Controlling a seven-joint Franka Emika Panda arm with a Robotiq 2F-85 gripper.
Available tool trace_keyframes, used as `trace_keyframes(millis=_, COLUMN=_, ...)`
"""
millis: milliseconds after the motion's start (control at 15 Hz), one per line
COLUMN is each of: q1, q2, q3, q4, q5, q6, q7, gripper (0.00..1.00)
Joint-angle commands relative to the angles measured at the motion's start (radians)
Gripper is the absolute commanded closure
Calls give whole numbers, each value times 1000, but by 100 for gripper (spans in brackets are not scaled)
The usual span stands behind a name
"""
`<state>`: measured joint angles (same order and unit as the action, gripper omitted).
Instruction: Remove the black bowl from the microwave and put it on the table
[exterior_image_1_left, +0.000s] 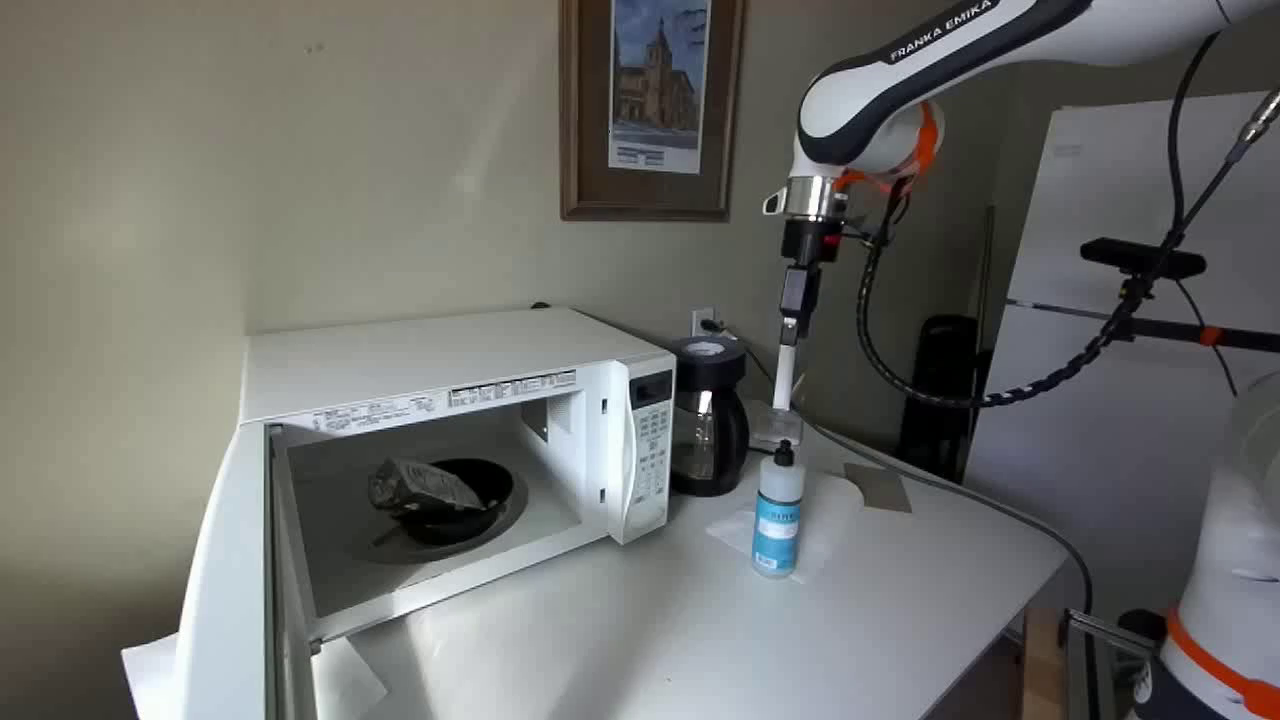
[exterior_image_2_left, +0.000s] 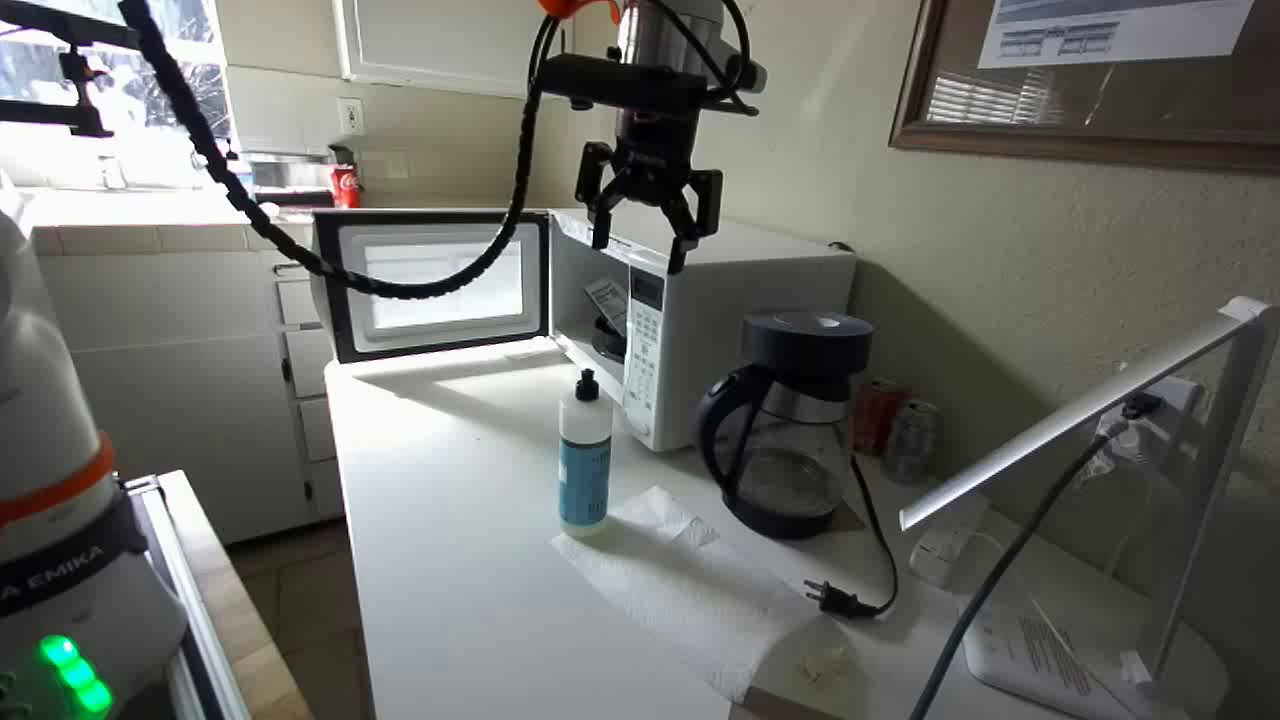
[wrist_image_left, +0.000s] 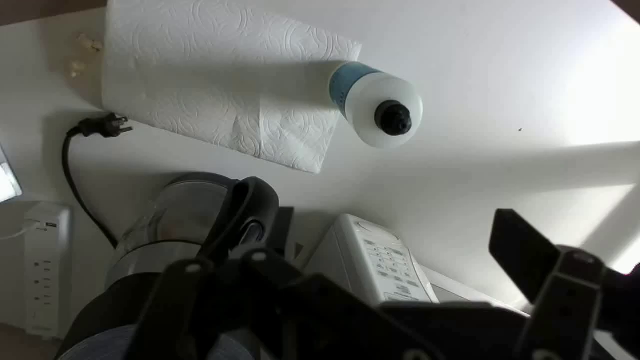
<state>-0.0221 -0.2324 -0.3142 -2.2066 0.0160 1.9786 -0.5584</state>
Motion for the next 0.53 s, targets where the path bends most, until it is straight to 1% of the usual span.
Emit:
trace_keyframes(millis=0, q1=-34, q2=3, q3=32, q4=2, q5=8, q6=-2, q7=-7, gripper=0)
trace_keyframes(millis=67, q1=-25, q2=27, q3=46, q4=-1, q5=19, q6=1, q7=4, gripper=0)
trace_keyframes(millis=200, q1=-11, q2=65, q3=86, q4=-16, q5=34, q6=29, q7=68, gripper=0)
trace_keyframes(millis=333, q1=13, q2=89, q3=141, q4=-40, q5=54, q6=47, q7=117, gripper=0)
trace_keyframes(millis=467, q1=41, q2=108, q3=201, q4=-59, q5=52, q6=72, q7=108, gripper=0)
